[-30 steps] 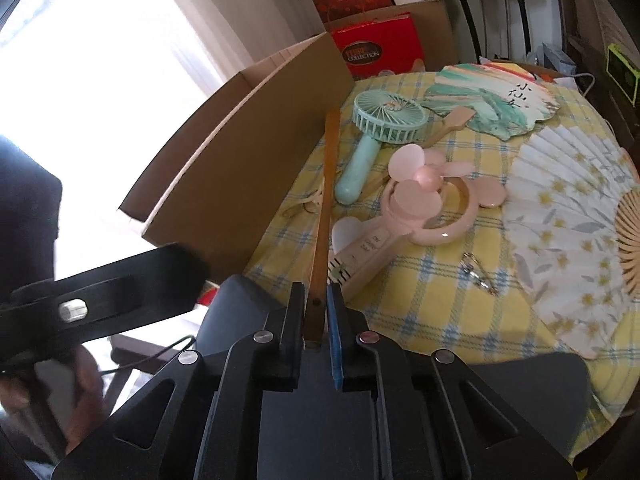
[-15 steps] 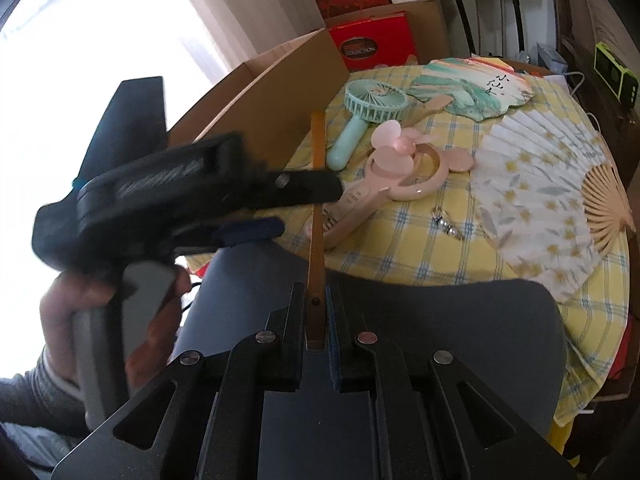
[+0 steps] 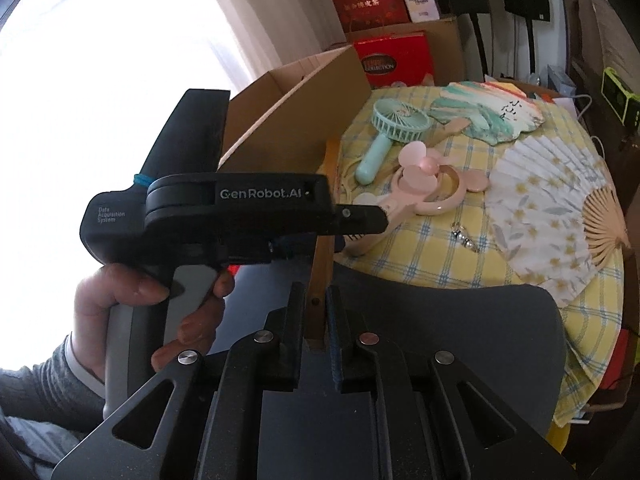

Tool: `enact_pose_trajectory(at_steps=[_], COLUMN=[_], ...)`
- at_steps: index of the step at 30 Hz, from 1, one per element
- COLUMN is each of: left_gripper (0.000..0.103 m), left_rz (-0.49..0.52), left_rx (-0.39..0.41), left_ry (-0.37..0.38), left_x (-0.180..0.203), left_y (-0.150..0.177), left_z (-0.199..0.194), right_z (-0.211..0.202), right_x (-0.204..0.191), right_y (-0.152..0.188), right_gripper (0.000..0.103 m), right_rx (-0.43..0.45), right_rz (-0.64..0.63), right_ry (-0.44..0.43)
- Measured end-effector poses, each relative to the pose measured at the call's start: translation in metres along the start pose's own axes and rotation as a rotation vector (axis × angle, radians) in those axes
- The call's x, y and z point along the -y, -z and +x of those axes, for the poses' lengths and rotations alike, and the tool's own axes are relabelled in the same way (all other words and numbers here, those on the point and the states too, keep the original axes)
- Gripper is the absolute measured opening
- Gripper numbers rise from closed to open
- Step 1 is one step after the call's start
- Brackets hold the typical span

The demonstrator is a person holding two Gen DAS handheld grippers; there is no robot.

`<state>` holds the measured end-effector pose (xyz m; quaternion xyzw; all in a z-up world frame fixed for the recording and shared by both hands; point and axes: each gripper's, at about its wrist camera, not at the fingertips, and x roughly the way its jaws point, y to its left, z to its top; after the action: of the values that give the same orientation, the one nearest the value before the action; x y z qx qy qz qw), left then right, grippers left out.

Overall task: Organize objects
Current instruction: 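Lift the brown folding fan with the left gripper toward the cardboard box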

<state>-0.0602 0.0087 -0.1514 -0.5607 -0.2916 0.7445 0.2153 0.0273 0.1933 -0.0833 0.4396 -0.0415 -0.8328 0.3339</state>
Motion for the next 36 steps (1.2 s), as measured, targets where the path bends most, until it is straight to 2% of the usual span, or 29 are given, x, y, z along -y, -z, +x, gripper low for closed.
enact_pose_trajectory(at_steps=[2, 9, 17, 26, 36], left_gripper=[0.039, 0.040, 0.040, 0.040, 0.039], left_rz=[0.000, 0.063, 0.120, 0.155, 0.195], left_rx=[0.010, 0.077, 0.168, 0.214, 0.166], left_ry=[0.016, 0.036, 0.031, -0.069, -0.217], left_x=[0.002, 0.026, 0.045, 0.038, 0.007], left_y=[0.001, 0.002, -0.018, -0.069, -0.121], left_z=[-0.005, -0.031, -0.070, -0.114, -0.128], right_z=[-0.005, -0.028, -0.043, -0.019, 0.039], right_x=[-0.001, -0.015, -0.035, -0.063, -0.079], right_y=[-0.001, -0.006, -0.033, -0.083, -0.131], right_gripper=[0.011, 0.011, 0.011, 0.011, 0.012], right_rx=[0.011, 0.062, 0.118, 0.138, 0.088], right_rz=[-0.002, -0.038, -0.081, -0.097, -0.051], right_ry=[-0.002, 0.009, -0.006, -0.078, -0.148])
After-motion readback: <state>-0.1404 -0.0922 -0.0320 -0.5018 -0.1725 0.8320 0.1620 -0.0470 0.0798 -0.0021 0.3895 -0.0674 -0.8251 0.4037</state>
